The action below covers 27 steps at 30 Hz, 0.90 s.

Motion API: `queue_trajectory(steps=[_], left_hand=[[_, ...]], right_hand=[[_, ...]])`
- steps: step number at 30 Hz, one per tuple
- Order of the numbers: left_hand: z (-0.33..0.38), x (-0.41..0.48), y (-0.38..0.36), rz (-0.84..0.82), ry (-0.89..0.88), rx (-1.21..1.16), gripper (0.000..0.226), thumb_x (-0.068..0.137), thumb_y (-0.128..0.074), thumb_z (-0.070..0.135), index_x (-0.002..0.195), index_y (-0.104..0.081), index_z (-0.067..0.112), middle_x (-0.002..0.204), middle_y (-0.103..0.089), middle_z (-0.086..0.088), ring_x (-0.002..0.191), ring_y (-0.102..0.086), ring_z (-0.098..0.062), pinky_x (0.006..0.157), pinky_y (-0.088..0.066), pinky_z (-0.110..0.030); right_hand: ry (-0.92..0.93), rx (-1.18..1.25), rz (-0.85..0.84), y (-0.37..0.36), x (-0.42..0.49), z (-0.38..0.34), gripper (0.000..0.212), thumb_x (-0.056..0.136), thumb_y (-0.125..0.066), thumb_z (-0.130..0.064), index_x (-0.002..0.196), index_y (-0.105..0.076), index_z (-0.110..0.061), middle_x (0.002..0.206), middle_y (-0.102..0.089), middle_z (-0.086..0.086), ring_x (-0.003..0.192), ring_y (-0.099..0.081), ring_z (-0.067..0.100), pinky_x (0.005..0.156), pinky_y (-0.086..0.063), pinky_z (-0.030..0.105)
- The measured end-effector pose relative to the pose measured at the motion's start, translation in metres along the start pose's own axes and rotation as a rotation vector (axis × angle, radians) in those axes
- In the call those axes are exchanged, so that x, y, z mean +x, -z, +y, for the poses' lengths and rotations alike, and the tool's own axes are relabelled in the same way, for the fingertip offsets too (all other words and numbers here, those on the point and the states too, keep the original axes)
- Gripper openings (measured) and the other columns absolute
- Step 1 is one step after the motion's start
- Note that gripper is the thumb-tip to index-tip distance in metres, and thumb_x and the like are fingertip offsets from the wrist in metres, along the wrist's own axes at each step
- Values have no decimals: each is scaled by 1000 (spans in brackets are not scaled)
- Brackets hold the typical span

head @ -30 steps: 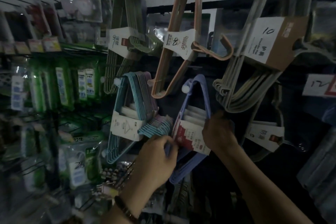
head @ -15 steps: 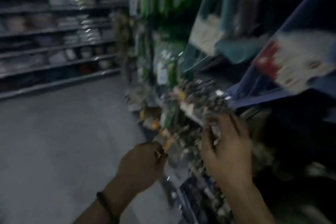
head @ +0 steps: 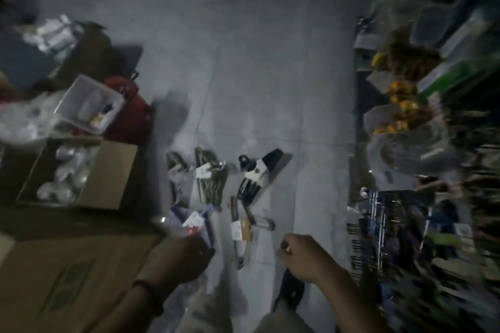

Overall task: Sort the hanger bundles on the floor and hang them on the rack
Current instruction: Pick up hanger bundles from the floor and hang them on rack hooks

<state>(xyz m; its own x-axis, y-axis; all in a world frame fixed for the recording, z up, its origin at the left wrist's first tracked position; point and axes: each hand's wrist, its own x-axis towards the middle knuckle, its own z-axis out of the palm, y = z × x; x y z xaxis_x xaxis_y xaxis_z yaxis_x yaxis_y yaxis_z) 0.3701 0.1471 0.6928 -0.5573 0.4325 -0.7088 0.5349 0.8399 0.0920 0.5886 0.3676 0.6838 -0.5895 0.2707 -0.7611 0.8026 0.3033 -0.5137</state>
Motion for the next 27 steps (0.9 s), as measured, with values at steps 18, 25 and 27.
queue_trajectory(steps=[18, 25, 27], left_hand=[[-151, 361, -352, -395, 170, -306, 37, 106, -53, 37, 129, -68, 13, 129, -70, -9, 121, -66, -30, 101, -52, -36], [-227, 503, -465, -259, 257, -419, 33, 105, -51, 30, 108, -72, 3, 121, -71, -17, 118, -66, -38, 96, -51, -35], [-233, 519, -484, -188, 265, -496, 27, 103, -56, 36, 110, -71, 14, 126, -72, -10, 117, -67, -33, 98, -51, -32]], right_hand=[[-300, -78, -106, -272, 470, 117, 23, 101, -59, -32, 100, -67, -11, 98, -69, 4, 90, -64, 21, 76, -50, 29], [-440, -120, -148, -402, 626, 161, 11, 99, -58, -30, 100, -57, -19, 99, -65, 9, 85, -58, 23, 73, -45, 30], [-489, -23, -40, -430, 644, 168, 17, 98, -61, -31, 112, -54, -23, 107, -67, 9, 87, -64, 23, 71, -52, 32]])
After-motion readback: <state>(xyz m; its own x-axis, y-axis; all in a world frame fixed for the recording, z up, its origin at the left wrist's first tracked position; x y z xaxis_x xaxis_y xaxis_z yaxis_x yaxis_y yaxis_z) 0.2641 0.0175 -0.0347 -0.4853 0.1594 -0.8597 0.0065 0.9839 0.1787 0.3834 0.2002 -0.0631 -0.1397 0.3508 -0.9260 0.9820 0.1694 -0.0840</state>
